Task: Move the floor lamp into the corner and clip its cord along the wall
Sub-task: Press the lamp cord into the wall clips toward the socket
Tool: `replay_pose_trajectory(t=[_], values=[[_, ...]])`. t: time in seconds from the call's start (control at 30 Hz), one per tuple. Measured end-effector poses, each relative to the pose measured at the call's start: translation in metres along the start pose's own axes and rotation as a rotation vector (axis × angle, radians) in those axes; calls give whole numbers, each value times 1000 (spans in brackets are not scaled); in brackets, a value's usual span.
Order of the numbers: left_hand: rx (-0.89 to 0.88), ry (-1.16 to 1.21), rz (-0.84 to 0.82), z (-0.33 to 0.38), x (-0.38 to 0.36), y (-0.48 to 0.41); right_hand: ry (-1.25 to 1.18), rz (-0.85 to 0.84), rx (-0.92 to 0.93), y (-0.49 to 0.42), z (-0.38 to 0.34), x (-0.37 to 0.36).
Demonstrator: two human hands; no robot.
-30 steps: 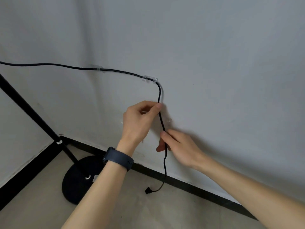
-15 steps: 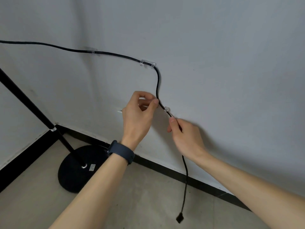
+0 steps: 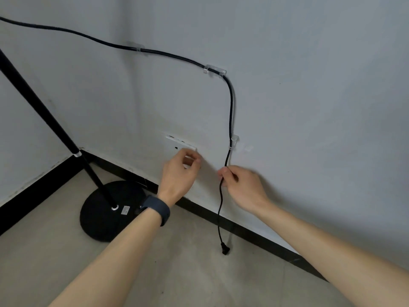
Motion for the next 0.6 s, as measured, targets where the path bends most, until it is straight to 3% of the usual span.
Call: replay_pose_trajectory(t=[0.17, 0.23, 0.37, 0.47, 0.6], values=[[263, -311, -533, -60, -8, 14, -343, -95, -102, -13, -12, -16], [306, -328, -657, -77, -13, 24, -471, -103, -126, -14, -19, -21], [348, -247, -584, -99, -9, 39, -578, -34, -148, -17, -22, -32], [358, -191, -437, -109, 1, 39, -386, 45, -58, -19, -14, -39], [259, -303, -376, -112, 13, 31, -190, -110, -51, -24, -6, -44]])
Point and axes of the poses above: each hand's wrist, its own y-axis away from the middle knuckle, its own x-axis out of the back of the hand, z = x × y, the point moved 1 cm from there along -y, towards the middle knuckle, and after that the axes turned 5 degrees about y, right-handed, at the moved point
